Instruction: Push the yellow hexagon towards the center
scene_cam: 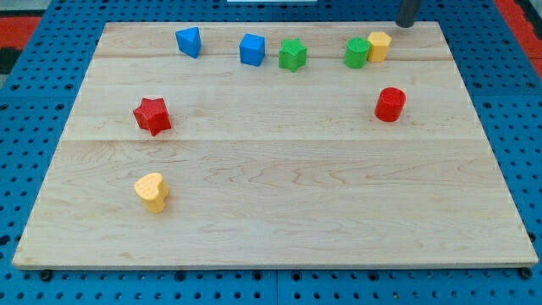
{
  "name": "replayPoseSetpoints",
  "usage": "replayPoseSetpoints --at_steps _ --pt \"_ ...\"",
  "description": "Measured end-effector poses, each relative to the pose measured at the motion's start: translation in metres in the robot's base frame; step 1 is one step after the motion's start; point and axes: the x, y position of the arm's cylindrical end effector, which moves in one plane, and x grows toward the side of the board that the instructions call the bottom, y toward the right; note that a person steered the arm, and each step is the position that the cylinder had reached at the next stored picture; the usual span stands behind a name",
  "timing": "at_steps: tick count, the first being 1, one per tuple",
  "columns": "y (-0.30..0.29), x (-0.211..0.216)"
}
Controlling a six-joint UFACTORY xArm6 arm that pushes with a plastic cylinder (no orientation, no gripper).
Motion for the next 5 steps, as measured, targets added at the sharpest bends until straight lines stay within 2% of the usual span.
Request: replayPoseSetpoints --at_steps 2,5 --pt "-0.039 0.0" --pt "-0.033 0.05"
